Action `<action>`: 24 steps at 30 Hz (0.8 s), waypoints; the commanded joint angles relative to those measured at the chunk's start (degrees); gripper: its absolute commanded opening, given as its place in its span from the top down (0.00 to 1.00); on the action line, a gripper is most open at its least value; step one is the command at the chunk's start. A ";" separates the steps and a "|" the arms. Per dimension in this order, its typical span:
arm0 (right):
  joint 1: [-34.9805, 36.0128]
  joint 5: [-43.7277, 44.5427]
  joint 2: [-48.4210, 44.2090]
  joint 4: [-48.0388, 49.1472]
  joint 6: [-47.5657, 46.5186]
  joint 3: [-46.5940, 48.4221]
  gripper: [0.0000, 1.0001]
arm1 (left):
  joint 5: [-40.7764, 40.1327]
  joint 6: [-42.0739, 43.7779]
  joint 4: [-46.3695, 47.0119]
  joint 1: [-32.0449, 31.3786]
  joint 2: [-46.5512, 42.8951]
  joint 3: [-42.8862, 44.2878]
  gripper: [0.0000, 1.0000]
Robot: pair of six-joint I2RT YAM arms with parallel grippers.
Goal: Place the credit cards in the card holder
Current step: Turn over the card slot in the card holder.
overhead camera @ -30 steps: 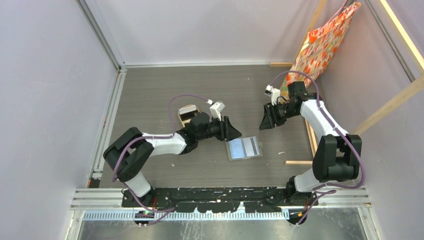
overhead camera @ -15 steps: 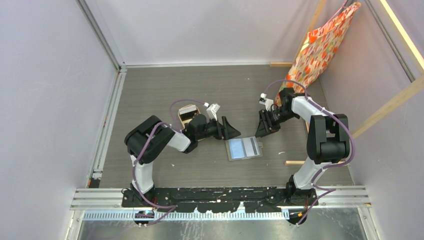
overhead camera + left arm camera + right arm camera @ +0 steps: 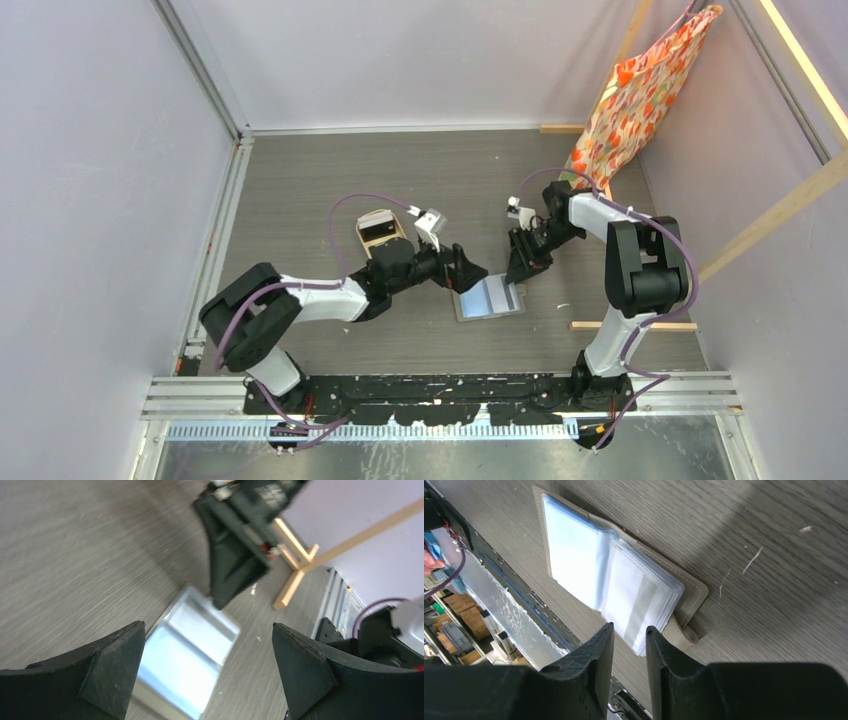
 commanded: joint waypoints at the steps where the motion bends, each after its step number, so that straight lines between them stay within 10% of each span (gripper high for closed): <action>1: 0.65 1.68 0.79 -0.64 0.35 1.47 0.65 | 4.08 -8.41 0.87 1.53 4.82 0.23 0.03; 17: 0.66 1.06 2.29 -1.37 0.04 1.46 0.66 | -2.69 -14.30 -7.76 -5.65 12.66 6.52 0.52; 24: 0.89 0.50 2.73 -1.55 0.05 1.56 0.67 | -3.70 -14.63 -11.12 -5.97 15.17 9.22 0.55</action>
